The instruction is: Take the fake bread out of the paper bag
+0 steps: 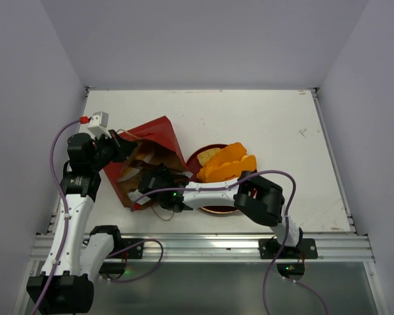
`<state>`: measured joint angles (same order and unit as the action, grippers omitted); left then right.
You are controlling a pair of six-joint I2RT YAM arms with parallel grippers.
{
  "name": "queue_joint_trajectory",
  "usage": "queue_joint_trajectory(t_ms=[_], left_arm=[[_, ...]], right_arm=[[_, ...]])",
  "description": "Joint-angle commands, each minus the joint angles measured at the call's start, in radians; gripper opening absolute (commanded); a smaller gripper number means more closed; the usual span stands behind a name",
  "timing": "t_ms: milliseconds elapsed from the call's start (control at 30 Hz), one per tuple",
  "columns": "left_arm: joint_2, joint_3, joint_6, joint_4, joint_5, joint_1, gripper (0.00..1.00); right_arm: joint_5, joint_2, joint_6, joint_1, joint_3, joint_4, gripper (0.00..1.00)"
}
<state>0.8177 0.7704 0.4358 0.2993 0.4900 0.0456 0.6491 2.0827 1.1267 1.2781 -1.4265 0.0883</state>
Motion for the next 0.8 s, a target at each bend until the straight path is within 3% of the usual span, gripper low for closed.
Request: queue_joint_trajectory(t_ms=[0, 767], left_arm=[[-0.014, -0.01, 0.032, -0.057, 0.045, 0.008, 0.0], [-0.049, -0.065, 0.106, -0.109, -0.002, 0.008, 0.0]], right_arm=[[0.047, 0.014, 0.004, 0.006, -0.055, -0.047, 0.57], [0.129, 0.034, -0.03, 0.0, -0.091, -0.042, 0.58]])
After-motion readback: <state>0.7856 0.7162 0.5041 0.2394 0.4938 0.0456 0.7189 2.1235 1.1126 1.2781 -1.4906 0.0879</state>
